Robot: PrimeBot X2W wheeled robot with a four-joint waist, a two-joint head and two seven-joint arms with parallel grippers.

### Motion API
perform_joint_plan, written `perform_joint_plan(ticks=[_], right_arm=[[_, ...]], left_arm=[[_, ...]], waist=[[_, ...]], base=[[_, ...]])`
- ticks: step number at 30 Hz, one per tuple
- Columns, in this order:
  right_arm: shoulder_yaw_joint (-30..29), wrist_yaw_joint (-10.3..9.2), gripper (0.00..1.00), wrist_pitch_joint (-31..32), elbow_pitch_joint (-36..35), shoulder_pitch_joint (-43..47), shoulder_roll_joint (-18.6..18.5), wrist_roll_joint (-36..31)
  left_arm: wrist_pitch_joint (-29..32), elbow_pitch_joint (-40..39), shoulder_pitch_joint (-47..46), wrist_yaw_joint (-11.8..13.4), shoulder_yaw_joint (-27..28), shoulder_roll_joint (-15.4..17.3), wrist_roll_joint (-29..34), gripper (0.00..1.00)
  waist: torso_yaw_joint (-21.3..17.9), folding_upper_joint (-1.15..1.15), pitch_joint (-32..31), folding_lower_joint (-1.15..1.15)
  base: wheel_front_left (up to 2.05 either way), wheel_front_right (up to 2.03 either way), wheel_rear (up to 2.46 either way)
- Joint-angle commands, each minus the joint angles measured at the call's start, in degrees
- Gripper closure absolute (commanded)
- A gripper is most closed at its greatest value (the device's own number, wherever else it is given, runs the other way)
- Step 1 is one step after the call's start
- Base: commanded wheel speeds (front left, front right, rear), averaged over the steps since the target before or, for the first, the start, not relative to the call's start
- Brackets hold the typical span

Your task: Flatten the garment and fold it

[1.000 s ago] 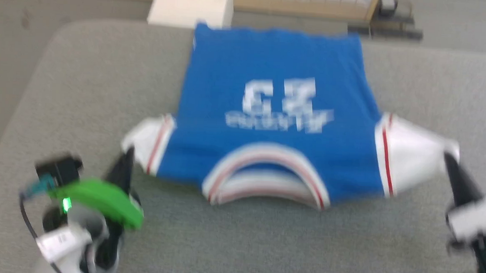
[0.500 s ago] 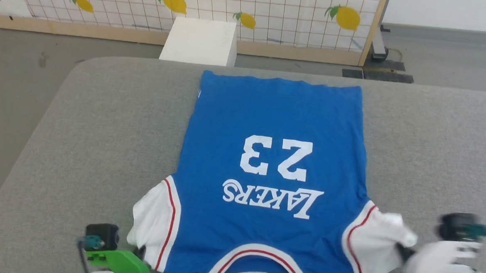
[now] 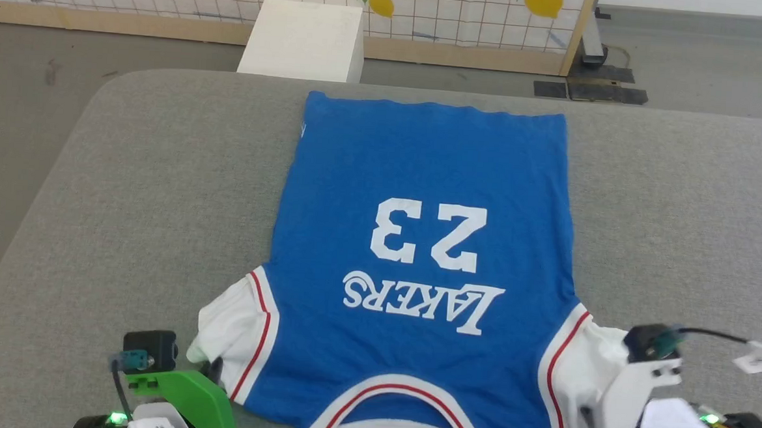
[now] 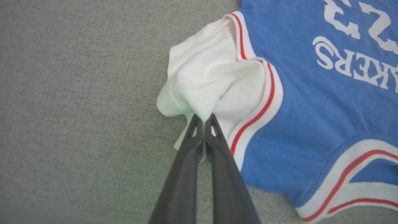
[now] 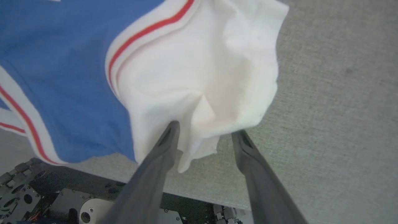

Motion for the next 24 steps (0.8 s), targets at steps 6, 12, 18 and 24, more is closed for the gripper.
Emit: perform_joint_plan(ticks=[6, 12, 18, 24], right_arm=[[-7.1, -0.08, 0.0, -6.72, -8.76, -2.61, 0.71, 4.39], [-11.53, -0.08, 0.0, -17.38, -12.02, -9.34, 1.52, 5.48], [-12.29, -0.08, 0.0, -27.75, -5.65, -22.7, 1.61, 1.28], [-15.67, -0.08, 0.0, -31.32, 5.64, -39.64, 1.64, -4.2]], left_arm=[[-2.07, -4.06, 2.3, 1.42, 1.7, 0.11, -1.04, 1.0], [-2.29, -7.67, 3.48, 2.26, 1.73, 0.07, -1.12, 1.0], [-2.12, -11.58, 2.44, 2.81, 2.1, 0.33, -1.03, 1.0], [-2.58, -15.08, 0.92, 2.64, 1.91, -0.19, -0.96, 1.0]], waist=[[-0.84, 0.0, -0.38, 0.01], [-0.95, 0.0, 1.66, 0.01], [0.06, 0.0, 8.74, 0.01], [2.93, 0.0, 17.81, 0.01]], base=[[0.0, 0.0, 0.0], [0.0, 0.0, 0.0], [0.0, 0.0, 0.0], [0.0, 0.0, 0.0]])
